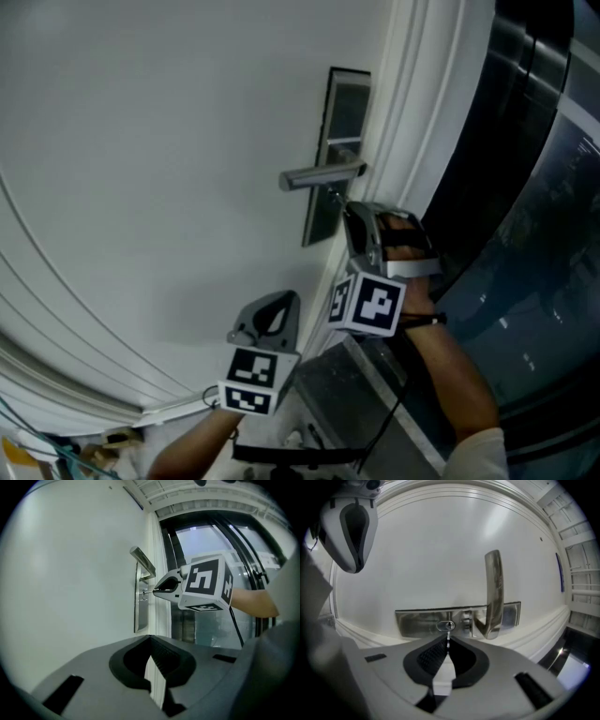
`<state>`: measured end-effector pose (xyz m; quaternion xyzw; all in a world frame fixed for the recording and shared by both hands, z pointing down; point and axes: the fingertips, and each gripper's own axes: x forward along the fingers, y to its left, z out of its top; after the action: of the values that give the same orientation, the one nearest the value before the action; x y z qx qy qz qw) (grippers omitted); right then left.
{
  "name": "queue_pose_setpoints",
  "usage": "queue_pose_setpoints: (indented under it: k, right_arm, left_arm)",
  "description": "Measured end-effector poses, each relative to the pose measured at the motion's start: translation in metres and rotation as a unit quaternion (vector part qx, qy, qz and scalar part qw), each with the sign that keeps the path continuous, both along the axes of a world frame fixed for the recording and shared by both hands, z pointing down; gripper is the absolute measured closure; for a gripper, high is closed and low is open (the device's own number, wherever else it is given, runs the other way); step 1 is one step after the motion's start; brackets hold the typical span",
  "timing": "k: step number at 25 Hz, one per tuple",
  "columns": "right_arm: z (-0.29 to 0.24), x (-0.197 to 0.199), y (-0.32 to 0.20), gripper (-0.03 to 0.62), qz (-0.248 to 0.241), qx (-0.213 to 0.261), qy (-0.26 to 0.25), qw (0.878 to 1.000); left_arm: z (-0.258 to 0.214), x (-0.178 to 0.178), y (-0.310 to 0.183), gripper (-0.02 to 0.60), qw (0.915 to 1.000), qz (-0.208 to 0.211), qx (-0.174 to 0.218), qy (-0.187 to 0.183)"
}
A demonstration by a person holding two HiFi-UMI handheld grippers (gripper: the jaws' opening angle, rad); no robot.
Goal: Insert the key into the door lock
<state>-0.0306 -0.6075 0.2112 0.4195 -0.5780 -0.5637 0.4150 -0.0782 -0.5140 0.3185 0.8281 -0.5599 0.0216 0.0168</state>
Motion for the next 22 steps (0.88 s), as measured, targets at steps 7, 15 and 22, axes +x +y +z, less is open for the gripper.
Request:
queue_pose_setpoints:
  k: [7, 15, 22]
  right_arm:
    - [-0.002, -0.009, -0.011, 0.569, 0.004, -0.003, 0.01, 1.0]
    - [-0.002, -0.014, -0.017, 0.569, 0.006, 0.0, 0.016, 1.0]
    - [-0.005, -0.016, -0.018, 0.569, 0.005, 0.007, 0.013, 1.0]
  left_arm:
    - [0.002, 0.001, 0.004, 0.578, 1.0, 0.0, -0.001, 0.0]
    - [-0.001, -0.006, 0.005, 0.578, 1.0, -0.007, 0.001, 0.003]
    - [0.0, -0.003, 0.005, 0.578, 1.0, -0.004, 0.0, 0.004]
